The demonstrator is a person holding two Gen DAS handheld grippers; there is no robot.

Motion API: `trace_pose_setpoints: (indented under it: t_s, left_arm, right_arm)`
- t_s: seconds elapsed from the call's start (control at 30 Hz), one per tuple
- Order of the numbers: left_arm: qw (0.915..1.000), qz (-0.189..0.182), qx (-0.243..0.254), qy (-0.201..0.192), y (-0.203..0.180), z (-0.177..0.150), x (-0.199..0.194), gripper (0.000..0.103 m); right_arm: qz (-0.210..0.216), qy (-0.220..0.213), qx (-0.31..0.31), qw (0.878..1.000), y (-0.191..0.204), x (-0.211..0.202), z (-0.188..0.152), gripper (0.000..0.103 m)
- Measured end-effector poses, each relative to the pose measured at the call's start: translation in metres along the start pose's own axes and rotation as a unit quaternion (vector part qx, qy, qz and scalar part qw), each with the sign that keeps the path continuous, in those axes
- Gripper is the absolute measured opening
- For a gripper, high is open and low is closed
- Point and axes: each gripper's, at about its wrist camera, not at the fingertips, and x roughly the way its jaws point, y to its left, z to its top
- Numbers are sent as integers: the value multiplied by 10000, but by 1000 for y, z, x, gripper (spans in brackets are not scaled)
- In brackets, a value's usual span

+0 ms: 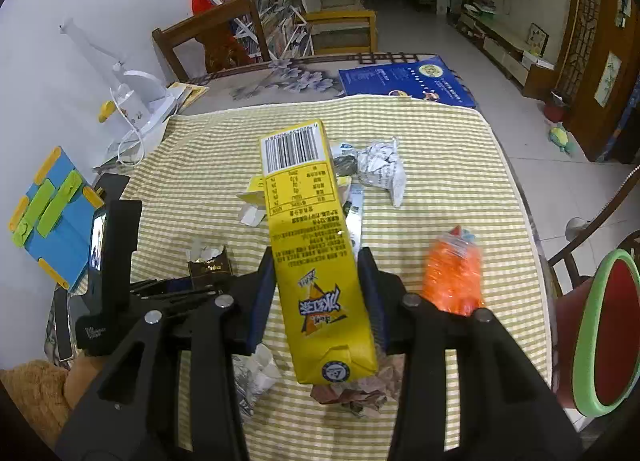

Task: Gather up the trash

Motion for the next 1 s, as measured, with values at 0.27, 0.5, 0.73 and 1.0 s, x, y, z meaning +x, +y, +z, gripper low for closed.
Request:
trace_pose_setpoints:
  t_s: [0.27,0.5,0.73,1.0]
  left_arm:
    - [9985,69,97,-538,-8,8,-39,28]
    - [9912,169,557,-1186,-37,17,-85,28]
    - [9818,191,1054,-1571,-74,21,-113,29]
    - [9750,194,1370,-1737,-103,16,-122,29]
  right_arm:
    - [38,-216,104,9997,-11,-17,0,40]
    - [74,-514,318,9981,-28,-36,0,40]
    - [-36,-804,440,9958,-43,-56,-1,40]
    - [-99,-934,632,9936,-64,-66,-3,40]
